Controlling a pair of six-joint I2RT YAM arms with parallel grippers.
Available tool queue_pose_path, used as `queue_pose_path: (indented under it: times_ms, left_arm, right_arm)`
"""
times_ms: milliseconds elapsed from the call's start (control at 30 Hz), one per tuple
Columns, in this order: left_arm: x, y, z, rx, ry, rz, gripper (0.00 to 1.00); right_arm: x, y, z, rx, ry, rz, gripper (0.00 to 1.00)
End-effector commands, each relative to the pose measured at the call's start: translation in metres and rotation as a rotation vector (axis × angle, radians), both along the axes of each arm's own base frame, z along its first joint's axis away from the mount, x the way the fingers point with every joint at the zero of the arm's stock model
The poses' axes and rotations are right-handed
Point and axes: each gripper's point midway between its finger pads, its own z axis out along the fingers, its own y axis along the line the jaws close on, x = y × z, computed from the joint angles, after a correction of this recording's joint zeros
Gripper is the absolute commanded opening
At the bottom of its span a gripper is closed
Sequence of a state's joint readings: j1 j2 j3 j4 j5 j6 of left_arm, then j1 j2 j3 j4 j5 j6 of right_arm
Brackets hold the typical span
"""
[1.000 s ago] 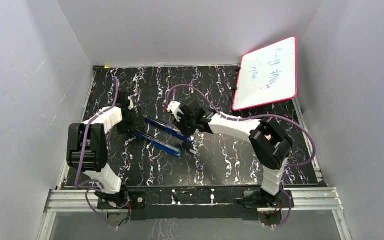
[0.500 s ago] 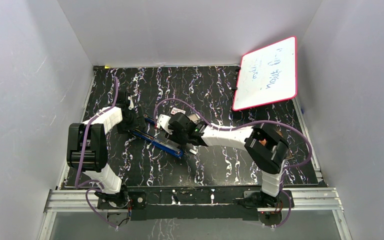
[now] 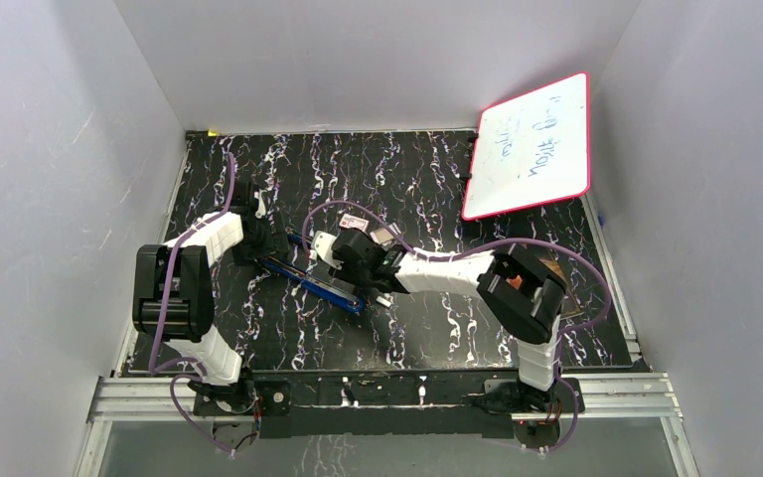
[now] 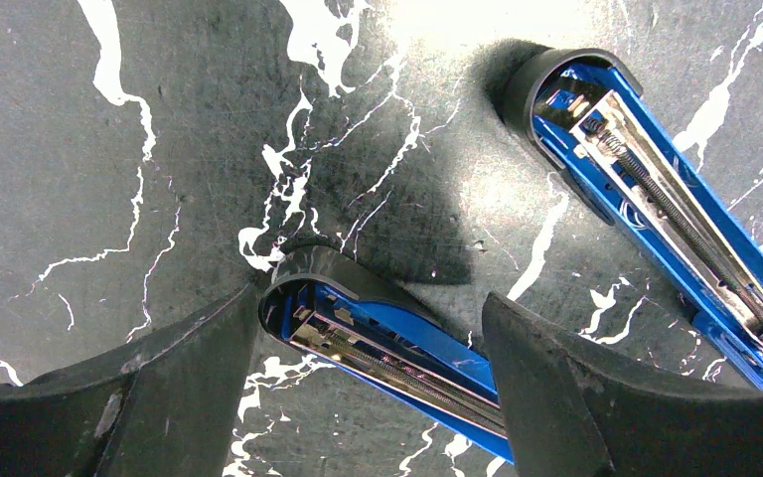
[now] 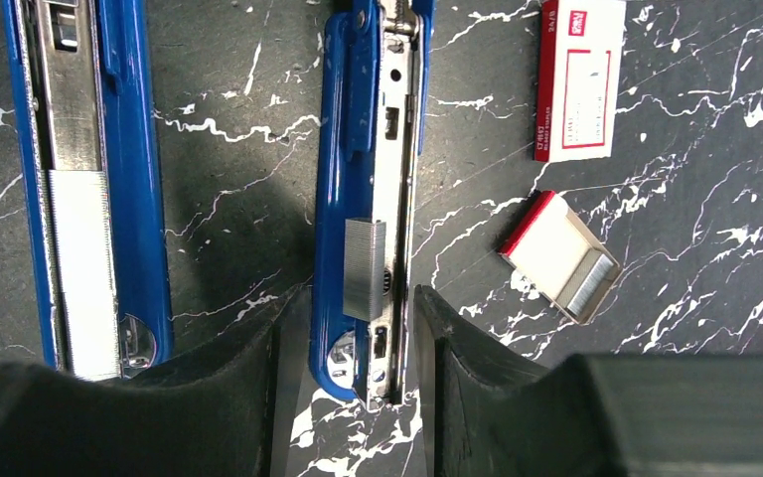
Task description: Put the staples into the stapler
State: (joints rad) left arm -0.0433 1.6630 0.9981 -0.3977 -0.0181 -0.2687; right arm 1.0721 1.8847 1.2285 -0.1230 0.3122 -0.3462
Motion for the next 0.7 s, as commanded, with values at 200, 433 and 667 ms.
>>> queue_pose_path:
  times_ms: [200,433,667]
  left_arm:
    - [0.005,-0.002,0.011,-0.005,-0.017,-0.012,0.81]
    - [0.005,-0.002,0.011,-0.006,-0.017,-0.012,0.8]
    - [0.005,-0.002,0.011,-0.007,-0.017,-0.013,0.8]
  right_arm:
    - [0.006,0.003,-0.004,-0.002,-0.033,-0.014,0.41]
    - [0.008,0.002,0.001,0.01,-0.046,-0.031,0.26]
    - [0.004,0.007,0.013,0.066,-0.034,-0.026,0.22]
